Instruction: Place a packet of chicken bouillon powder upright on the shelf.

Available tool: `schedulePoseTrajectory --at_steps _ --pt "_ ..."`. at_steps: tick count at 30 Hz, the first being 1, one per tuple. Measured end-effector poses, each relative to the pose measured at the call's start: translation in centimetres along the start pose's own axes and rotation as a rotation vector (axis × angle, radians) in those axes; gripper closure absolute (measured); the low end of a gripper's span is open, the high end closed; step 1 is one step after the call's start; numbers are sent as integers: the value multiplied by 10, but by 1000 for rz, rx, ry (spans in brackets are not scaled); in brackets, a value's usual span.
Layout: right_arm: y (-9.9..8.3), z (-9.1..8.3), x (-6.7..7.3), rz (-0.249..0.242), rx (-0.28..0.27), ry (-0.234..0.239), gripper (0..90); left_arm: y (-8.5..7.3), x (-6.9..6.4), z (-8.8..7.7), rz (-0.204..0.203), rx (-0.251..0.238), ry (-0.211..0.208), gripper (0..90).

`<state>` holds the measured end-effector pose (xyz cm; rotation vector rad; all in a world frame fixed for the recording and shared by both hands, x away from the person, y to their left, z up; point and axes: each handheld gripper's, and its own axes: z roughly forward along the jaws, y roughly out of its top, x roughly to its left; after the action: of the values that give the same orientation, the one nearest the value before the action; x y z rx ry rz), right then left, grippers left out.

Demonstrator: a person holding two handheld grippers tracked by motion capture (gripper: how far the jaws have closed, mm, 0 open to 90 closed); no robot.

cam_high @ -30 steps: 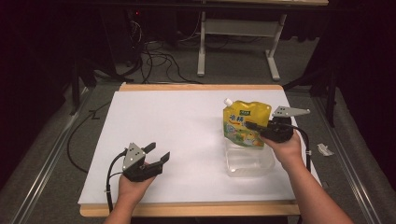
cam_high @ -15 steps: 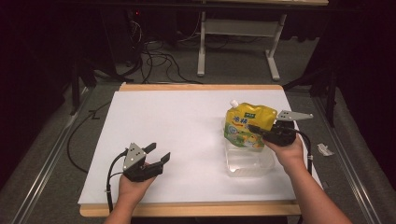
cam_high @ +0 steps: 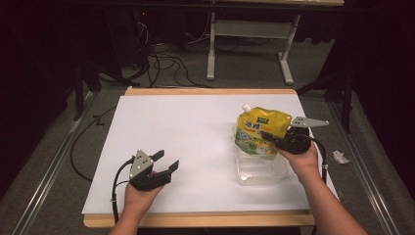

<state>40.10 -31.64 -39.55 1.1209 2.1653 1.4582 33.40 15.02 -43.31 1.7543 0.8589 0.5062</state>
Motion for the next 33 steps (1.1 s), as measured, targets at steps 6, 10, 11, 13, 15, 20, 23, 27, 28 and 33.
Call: schedulePoseTrajectory --at_steps 6,10,11,13,15,20,23,27,28,33 --pt "3 -1 1 6 0 -27 585 0 0 1 -1 3 -6 344" --pt "4 -3 3 11 -4 -73 426 0 0 1 -1 4 -9 345" --pt "4 -3 3 11 -2 -90 379 0 0 1 -2 3 -8 345" --pt "5 -4 4 17 -1 -113 275 0 0 1 -2 3 -8 345" --pt "5 -6 4 28 -5 -123 213 0 0 1 -2 4 -8 345" --pt "5 -18 6 30 -8 -153 156 0 -1 2 1 11 -10 345" --pt "2 -28 12 24 -13 -164 152 0 -3 2 -4 14 -15 345" --pt "-3 -41 21 2 -20 -178 150 1 -6 3 -1 14 -20 343" --pt "-5 -44 24 -2 -25 -181 150 1 -7 3 1 15 -22 342" --pt "-12 -59 48 -40 -46 -167 145 3 -13 3 -9 24 -31 330"
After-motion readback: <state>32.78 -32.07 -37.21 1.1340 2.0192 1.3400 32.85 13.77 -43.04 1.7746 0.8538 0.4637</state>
